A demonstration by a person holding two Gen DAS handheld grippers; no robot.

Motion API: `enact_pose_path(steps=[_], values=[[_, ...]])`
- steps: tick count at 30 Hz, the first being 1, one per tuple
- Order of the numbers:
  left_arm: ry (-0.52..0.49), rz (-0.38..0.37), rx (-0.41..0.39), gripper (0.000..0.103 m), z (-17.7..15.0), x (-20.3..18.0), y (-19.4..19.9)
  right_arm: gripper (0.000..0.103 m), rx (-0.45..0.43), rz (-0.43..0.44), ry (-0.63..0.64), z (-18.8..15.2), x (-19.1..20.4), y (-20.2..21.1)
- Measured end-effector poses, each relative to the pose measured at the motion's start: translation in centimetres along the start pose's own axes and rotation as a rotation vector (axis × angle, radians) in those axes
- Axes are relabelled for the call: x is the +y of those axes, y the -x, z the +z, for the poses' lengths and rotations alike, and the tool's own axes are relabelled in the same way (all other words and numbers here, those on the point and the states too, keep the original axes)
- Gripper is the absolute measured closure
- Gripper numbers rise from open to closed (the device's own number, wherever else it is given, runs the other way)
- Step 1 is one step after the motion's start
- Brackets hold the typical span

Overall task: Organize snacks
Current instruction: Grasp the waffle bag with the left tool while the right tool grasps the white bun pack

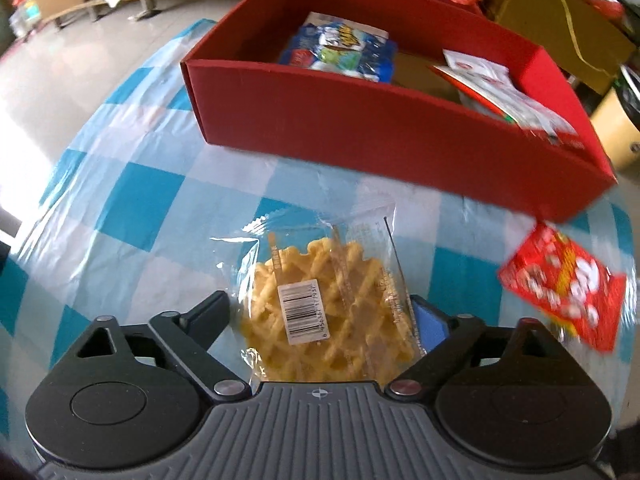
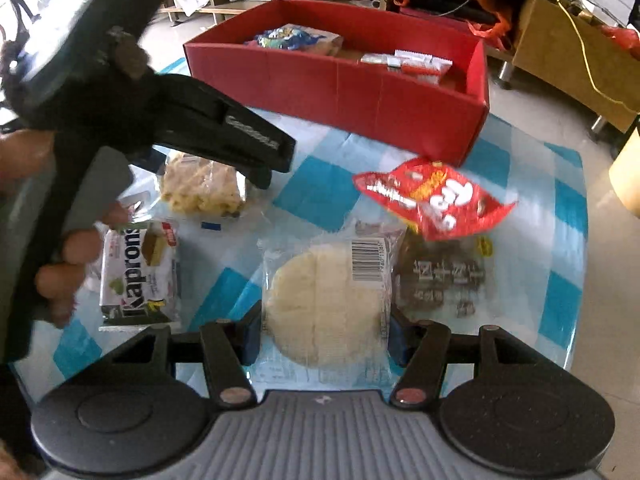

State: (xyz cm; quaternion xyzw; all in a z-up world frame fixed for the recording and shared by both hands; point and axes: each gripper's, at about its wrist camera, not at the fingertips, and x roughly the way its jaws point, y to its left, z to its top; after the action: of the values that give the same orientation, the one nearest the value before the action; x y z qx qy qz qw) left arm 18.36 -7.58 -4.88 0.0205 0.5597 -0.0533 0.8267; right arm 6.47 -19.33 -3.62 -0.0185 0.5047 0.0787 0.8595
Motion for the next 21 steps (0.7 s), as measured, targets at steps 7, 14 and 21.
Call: enact_pose_path(steps=[7, 14, 21], values=[[-0.124, -0.011, 0.008, 0.014, -2.1, 0.5, 1.2, 0.043, 0.013, -0.008, 0.023, -1.3, 0.2, -1.2], [-0.131, 0.019, 0.003, 0.001, -1.8, 0.8, 0.1, 0.000, 0.045, -0.013, 0.034, -1.7, 1.0, -2.7], [-0.149, 0.007, -0.021, 0.000, -1.7, 1.0, -0.1, 0.000, 0.031, -0.028, -0.027, -1.6, 0.5, -2.9]])
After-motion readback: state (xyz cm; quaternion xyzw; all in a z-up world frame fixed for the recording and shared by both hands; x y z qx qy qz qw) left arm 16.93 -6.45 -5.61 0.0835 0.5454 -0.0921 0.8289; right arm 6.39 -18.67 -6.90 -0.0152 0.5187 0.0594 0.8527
